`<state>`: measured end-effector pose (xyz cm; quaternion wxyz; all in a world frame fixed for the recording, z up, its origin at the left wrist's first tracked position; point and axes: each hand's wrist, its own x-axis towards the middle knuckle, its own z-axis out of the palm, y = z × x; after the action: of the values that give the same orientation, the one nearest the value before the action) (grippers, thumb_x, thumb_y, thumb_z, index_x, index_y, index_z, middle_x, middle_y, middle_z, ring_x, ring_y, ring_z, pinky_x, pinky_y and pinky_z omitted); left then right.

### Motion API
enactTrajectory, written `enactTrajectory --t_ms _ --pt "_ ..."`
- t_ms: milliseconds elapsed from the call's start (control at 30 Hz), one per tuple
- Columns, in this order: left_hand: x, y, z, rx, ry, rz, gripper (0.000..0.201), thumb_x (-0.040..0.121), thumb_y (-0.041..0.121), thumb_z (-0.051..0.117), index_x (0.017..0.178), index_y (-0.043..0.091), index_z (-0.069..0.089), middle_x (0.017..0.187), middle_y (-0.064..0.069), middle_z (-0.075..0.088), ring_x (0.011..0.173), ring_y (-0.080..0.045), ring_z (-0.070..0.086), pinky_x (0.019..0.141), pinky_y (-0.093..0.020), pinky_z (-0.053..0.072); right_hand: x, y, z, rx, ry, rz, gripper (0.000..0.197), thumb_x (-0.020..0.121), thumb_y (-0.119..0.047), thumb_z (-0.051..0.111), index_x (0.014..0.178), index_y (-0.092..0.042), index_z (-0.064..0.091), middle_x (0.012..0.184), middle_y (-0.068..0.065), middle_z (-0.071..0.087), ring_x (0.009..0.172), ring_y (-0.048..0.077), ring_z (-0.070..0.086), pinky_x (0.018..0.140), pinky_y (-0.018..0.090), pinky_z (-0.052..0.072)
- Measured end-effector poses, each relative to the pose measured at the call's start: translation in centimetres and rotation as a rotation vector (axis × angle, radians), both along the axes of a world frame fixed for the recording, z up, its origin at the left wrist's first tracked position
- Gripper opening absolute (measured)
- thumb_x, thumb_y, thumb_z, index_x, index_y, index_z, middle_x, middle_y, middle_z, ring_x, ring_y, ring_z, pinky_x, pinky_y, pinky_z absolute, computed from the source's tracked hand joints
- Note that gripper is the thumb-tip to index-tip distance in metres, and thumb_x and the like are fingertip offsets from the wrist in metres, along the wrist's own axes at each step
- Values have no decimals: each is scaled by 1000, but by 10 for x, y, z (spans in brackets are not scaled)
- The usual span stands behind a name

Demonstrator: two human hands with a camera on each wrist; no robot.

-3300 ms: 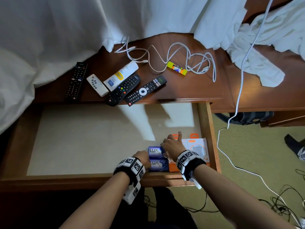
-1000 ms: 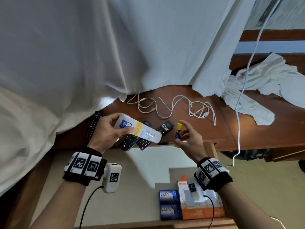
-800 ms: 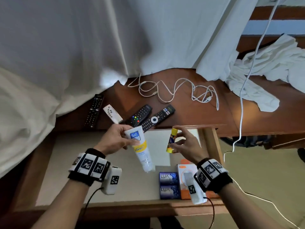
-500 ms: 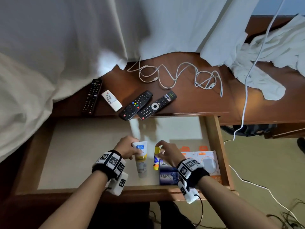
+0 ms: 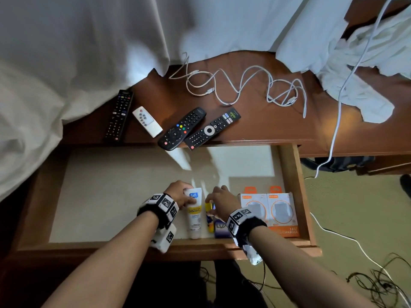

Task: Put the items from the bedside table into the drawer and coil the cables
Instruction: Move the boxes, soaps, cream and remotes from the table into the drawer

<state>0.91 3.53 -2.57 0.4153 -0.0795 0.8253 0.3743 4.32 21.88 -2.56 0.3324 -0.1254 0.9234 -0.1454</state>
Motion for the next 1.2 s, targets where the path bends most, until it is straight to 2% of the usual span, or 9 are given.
enactTrajectory --t_ms 100,233,367,533,700,867,967,1100,1200 --pt "3 2 -3 8 40 46 24 68 6 84 88 0 72 79 -10 70 61 -17 62 59 -31 57 3 -4 -1 110 41 147 33 84 -33 68 115 -23 67 124 8 45 119 31 38 88 41 45" --pt "7 6 -5 -28 82 76 28 63 8 87 89 9 76 87 -9 75 77 -23 71 73 -41 61 6 -6 -4 202 56 232 32 84 -34 67 113 -22 69 126 9 42 121 33 35 94 47 41" --pt "8 13 -3 -68 100 45 41 60 4 87 98 13 75 97 -5 74 87 -20 70 83 -38 58 8 -4 -6 229 37 258 34 86 -34 63 115 -18 67 129 10 40 123 34 34 94 48 40" --pt "10 18 -6 -108 122 17 43 60 5 86 101 13 75 101 -5 73 89 -18 68 85 -31 56 13 2 -10 218 74 254 25 90 -23 53 109 -18 69 129 10 44 121 36 35 89 46 39" --pt "13 23 -9 -132 174 19 44 57 10 89 100 14 76 102 -9 74 98 -23 67 88 -35 53 15 8 -6 185 40 209 28 88 -29 56 113 -25 68 138 10 37 127 37 31 94 48 35" --pt "14 24 -17 -144 186 38 50 57 12 89 105 16 75 109 -12 70 104 -25 64 95 -36 51 12 15 -3 129 -38 111 59 86 -16 63 140 -11 39 139 12 43 127 34 39 97 47 39" --pt "13 25 -16 -136 183 46 50 57 11 88 105 15 75 110 -12 70 104 -25 64 95 -37 51 10 23 -2 142 -65 53 43 86 1 55 128 -7 48 128 13 49 121 33 45 90 43 45" --pt "14 28 -12 -126 190 16 41 61 9 85 101 10 76 107 -12 73 105 -26 64 93 -36 50 10 29 -1 142 -91 113 51 83 11 54 130 -10 50 126 14 49 121 33 45 89 45 48" --pt "15 29 -12 -133 195 29 47 64 9 85 109 9 73 116 -13 70 112 -26 62 98 -34 48 9 29 -2 134 -104 107 57 81 12 58 131 -13 50 126 14 47 120 34 45 90 46 50"
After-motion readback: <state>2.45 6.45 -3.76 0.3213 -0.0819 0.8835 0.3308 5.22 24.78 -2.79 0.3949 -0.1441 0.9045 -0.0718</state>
